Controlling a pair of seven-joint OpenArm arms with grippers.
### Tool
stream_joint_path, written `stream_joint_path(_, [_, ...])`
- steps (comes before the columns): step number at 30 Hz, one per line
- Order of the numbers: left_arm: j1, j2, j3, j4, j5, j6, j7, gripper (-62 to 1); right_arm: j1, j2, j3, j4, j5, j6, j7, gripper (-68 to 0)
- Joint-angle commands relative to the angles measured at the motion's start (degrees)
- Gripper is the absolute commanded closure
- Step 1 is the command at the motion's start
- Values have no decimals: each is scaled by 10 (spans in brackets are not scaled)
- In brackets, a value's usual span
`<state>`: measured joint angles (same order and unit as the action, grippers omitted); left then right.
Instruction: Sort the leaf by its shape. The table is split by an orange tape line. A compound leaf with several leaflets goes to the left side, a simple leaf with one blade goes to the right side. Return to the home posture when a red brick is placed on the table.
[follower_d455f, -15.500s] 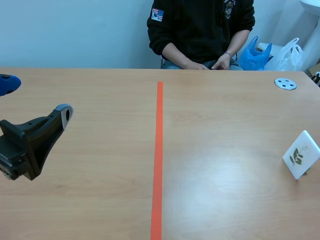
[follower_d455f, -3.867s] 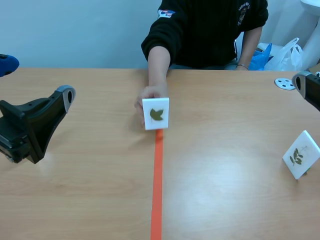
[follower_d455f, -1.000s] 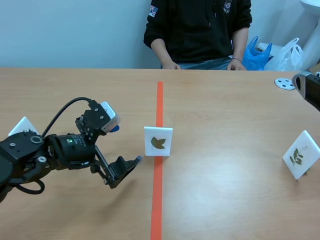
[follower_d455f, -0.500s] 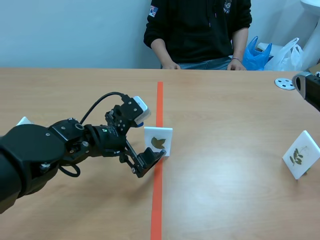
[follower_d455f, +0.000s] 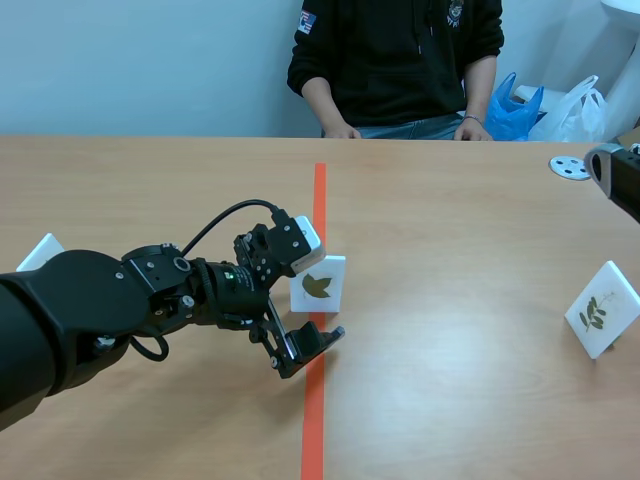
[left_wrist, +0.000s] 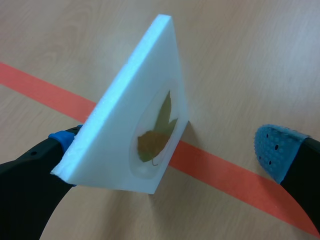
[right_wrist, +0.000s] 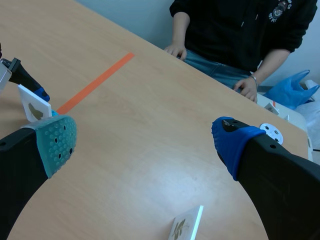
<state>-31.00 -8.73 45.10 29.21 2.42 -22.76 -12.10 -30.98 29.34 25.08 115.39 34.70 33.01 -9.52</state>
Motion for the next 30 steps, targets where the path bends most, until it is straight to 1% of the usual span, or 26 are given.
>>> stream_joint_path(1, [-16, 3, -5, 7, -4, -2, -8, -623, 7, 5, 7, 6, 0, -4, 8, -551])
stream_joint_path(6, [-16, 1, -5, 7, -4, -2, -10, -623, 7, 5, 7, 6, 0, -4, 8, -551])
stream_joint_path(7, [-16, 1, -5, 7, -4, -1, -12, -587, 7, 5, 7, 6, 0, -4, 8, -551])
stream_joint_path(9, [-16, 1, -5, 7, -4, 5, -14, -416, 7, 5, 7, 6, 0, -4, 8, -551])
stream_joint_path(10, [-16, 1, -5, 7, -4, 10, -14, -352, 7, 5, 7, 6, 0, -4, 8, -551])
stream_joint_path(11, [-16, 1, -5, 7, -4, 12, -14, -313, 7, 5, 7, 6, 0, -4, 8, -551])
stream_joint_path(12, [-16, 1, -5, 7, -4, 12, -15, -295, 7, 5, 7, 6, 0, -4, 8, -551])
stream_joint_path(16, [-16, 1, -5, 7, -4, 12, -16, -289, 7, 5, 7, 6, 0, -4, 8, -551])
stream_joint_path(18, [-16, 1, -5, 7, -4, 12, -16, -237, 7, 5, 7, 6, 0, -4, 8, -551])
stream_joint_path(21, [-16, 1, -5, 7, -4, 12, -17, -140, 7, 5, 7, 6, 0, -4, 8, -551])
stream_joint_path(24, [-16, 1, -5, 7, -4, 12, -18, -88, 7, 5, 7, 6, 0, -4, 8, -551])
stream_joint_path(30, [-16, 1, -5, 7, -4, 12, -18, -83, 7, 5, 7, 6, 0, -4, 8, -551])
